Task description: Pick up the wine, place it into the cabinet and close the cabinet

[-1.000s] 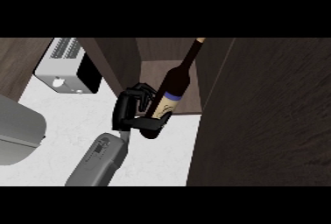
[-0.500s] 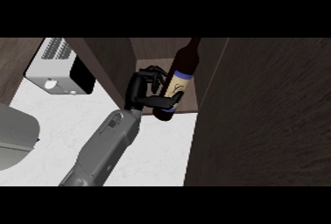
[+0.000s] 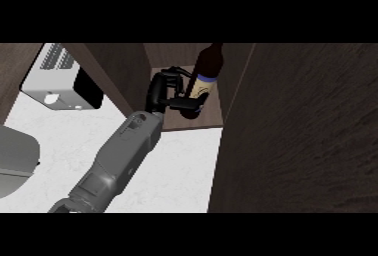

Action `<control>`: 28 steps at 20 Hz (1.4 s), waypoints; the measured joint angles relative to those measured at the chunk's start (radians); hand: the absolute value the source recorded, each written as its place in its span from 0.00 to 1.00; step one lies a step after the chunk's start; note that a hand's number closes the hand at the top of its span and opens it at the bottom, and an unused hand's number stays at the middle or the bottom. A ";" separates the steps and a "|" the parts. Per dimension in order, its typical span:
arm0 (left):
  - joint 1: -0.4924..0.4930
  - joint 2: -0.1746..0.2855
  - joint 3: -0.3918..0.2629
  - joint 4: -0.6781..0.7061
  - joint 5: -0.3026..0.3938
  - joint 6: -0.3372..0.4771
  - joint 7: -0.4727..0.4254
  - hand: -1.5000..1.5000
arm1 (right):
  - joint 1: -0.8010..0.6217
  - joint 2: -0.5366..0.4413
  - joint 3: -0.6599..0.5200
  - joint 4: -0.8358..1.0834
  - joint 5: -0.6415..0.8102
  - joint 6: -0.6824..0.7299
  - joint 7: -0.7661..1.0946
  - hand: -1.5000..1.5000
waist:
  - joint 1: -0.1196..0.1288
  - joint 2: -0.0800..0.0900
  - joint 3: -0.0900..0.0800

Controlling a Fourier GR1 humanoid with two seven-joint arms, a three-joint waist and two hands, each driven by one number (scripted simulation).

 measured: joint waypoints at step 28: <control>-0.232 0.066 0.108 0.362 0.013 0.112 -0.134 0.00 | 0.084 -0.004 -0.004 0.010 -0.028 0.087 -0.131 0.00 | -0.050 0.023 -0.001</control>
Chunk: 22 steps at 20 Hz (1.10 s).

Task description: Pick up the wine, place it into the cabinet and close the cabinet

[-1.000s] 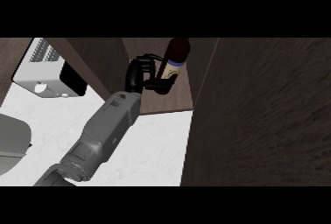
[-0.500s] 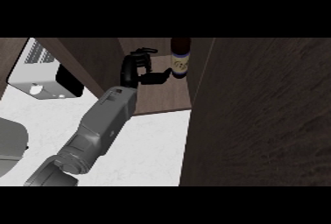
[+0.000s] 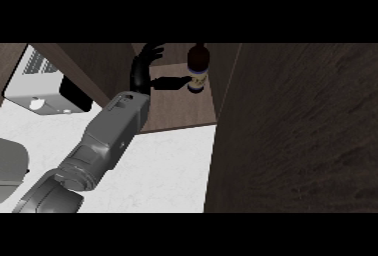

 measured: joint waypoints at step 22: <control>-0.062 -0.032 0.106 -0.061 0.082 -0.291 -0.103 0.00 | 0.069 -0.018 -0.013 -0.006 -0.009 0.028 -0.043 0.00 | 0.040 -0.018 0.000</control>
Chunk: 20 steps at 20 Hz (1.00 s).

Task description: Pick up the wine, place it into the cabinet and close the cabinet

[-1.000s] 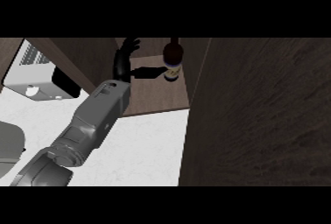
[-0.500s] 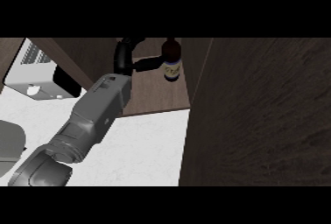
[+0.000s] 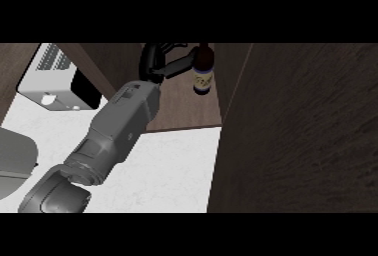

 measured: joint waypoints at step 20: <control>0.118 -0.034 -0.083 -0.196 0.081 -0.125 0.079 0.00 | 0.027 -0.016 -0.032 -0.013 0.007 -0.045 0.043 0.00 | 0.065 -0.031 0.001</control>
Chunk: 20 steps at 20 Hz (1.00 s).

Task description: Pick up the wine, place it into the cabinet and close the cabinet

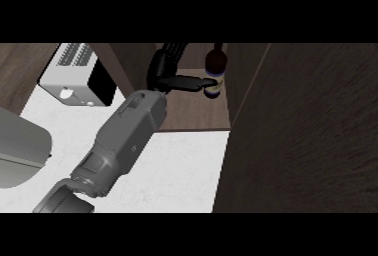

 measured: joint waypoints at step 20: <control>0.591 0.028 -0.282 -0.697 0.054 0.060 0.133 0.00 | 0.018 -0.026 -0.039 -0.001 0.001 -0.014 0.002 0.00 | 0.038 -0.005 0.001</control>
